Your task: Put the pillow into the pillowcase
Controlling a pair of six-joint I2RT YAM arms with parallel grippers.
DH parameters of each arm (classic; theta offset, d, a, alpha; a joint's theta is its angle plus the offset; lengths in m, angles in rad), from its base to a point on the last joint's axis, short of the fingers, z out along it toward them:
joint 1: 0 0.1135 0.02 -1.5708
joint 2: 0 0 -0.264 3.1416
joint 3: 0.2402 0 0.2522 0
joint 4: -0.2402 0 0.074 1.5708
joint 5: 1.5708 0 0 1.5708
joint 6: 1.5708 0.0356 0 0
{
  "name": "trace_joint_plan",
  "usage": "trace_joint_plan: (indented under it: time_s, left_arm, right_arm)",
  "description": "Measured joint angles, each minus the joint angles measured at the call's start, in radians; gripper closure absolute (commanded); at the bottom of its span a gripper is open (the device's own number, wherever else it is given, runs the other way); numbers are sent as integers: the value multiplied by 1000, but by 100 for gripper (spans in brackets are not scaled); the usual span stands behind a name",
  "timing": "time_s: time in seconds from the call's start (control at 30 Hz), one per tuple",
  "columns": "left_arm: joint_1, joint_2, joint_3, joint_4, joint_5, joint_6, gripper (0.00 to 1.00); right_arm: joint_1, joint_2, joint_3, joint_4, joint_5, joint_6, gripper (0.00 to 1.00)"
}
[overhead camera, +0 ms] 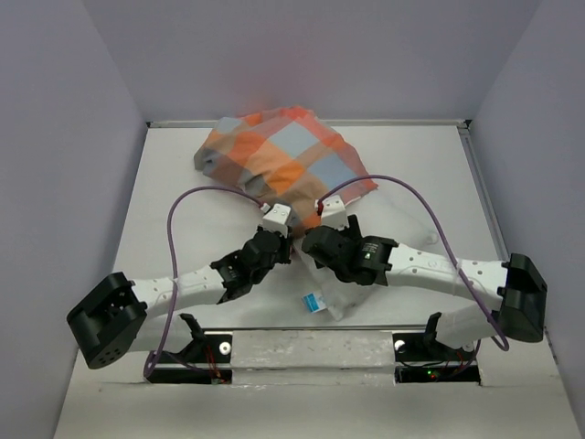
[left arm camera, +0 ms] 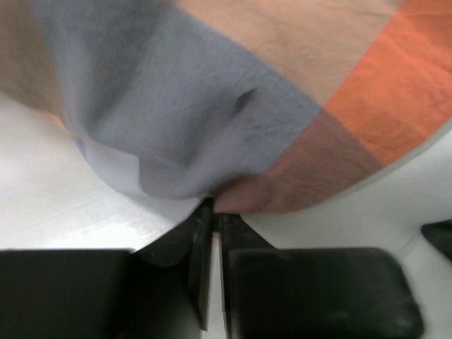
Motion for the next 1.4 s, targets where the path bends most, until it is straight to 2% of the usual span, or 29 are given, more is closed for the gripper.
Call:
trace_joint_plan:
  time_s: [0.03,0.1,0.13,0.17,0.2,0.4,0.53,0.67,0.8,0.93,1.03,1.17,1.27,1.4]
  left_arm:
    - [4,6,8,2,2,-2,100]
    - [6,-2,16,4,8,1,100]
    - [9,-19,16,1,12,0,100]
    - [10,-45,16,-7,14,-1,100]
    - [10,-82,16,-20,17,-5,100]
    - [10,-251,68,-113,53,-21,100]
    - [11,-235,169,-177,131,-27,100]
    - [11,-149,378,-250,260,-31,100]
    - [-8,-136,520,-293,342,-44,100]
    - [-10,-186,563,-351,405,-86,100]
    - [-10,-238,562,-425,414,-120,100]
    - [-12,-288,558,-524,388,-143,100]
    - [-24,-350,558,-567,352,-153,100]
    - [-39,-455,631,-683,266,-149,100]
  right_arm:
    - [-4,0,0,3,1,-5,47]
    - [-18,-3,-3,23,-6,-19,62]
    - [-31,-9,-9,37,-17,-27,84]
    - [-45,-18,-21,60,-29,-33,98]
    - [-56,-22,-27,70,-38,-46,100]
    - [-108,-105,-74,195,-74,-98,100]
    - [-111,-217,-121,344,-125,-155,100]
    - [-111,-260,-121,546,-108,-230,100]
    - [-114,-267,-120,750,-32,-308,100]
    - [-138,-124,-43,896,22,-332,100]
    - [-224,-50,-47,927,-66,-242,100]
    - [-289,-71,-95,872,-193,-187,100]
    - [-217,-74,-69,832,-266,-192,100]
    - [-5,-45,34,743,-285,-218,100]
